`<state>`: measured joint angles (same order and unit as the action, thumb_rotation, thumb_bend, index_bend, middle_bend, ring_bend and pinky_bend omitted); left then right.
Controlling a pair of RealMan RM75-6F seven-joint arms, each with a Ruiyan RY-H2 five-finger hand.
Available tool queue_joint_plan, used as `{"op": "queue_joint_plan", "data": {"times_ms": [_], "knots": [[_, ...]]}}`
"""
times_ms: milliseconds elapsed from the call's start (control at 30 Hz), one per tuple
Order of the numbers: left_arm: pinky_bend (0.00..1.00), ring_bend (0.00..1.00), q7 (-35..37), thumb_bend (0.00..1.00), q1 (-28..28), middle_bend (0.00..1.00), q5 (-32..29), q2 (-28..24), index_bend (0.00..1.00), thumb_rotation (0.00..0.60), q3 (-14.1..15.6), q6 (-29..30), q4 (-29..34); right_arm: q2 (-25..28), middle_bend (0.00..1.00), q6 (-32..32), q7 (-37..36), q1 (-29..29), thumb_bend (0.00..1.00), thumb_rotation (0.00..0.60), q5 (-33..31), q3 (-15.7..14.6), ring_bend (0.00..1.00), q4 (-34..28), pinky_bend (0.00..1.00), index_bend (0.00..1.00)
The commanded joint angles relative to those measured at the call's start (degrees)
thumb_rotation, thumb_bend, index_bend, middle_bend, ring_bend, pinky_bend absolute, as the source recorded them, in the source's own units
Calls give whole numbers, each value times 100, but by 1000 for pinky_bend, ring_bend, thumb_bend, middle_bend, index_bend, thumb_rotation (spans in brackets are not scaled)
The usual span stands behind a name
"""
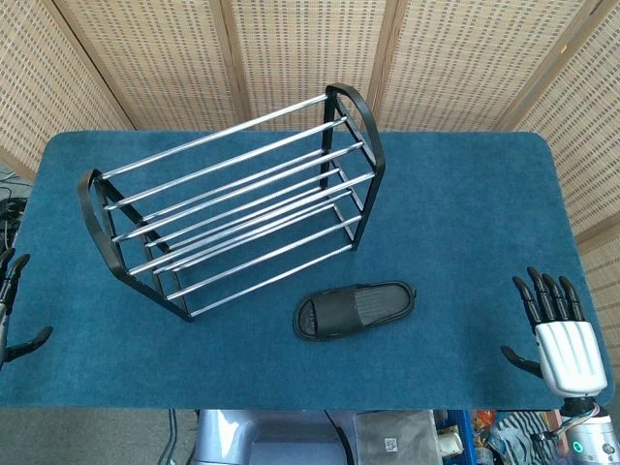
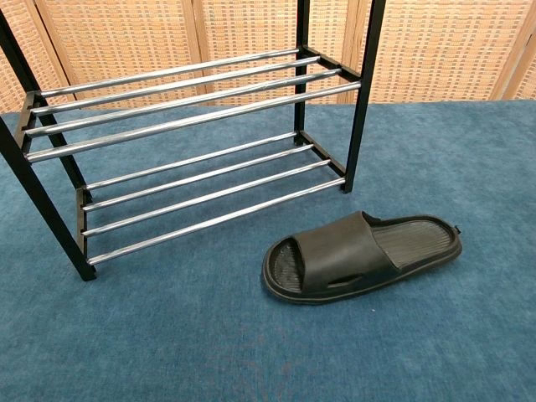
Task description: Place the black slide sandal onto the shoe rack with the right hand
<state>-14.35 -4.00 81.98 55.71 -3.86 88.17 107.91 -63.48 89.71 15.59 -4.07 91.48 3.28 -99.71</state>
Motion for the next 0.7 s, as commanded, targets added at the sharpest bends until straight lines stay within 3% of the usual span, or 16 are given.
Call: {"op": "queue_joint_plan", "data": {"times_ms": [33, 167, 400, 533, 700], "knots": [[0, 0, 55, 186, 4, 0, 48, -29, 0, 600, 15, -21, 19, 36, 0, -64, -78, -10, 0, 600, 31, -28, 0, -30, 0, 0], [0, 0, 107, 186, 0, 0, 98, -59, 0, 600, 37, -47, 25, 32, 0, -216, -215, -86, 0, 600, 114, -83, 0, 3, 0, 0], [0, 0, 274, 185, 2, 0, 115, -116, 0, 600, 13, -38, 15, 208, 0, -1794, -1448, -999, 0, 600, 367, -273, 0, 184, 0, 0], [0, 0, 285, 186, -24, 0, 66, -118, 0, 600, -13, -78, 3, 193, 0, -2552, -1941, -1513, 0, 600, 212, -161, 0, 336, 0, 0], [0, 0, 268, 186, -86, 0, -105, -99, 0, 600, -73, -195, -29, -69, 0, -3411, -1827, -2009, 0, 600, -336, 36, 0, 476, 0, 0]]}}
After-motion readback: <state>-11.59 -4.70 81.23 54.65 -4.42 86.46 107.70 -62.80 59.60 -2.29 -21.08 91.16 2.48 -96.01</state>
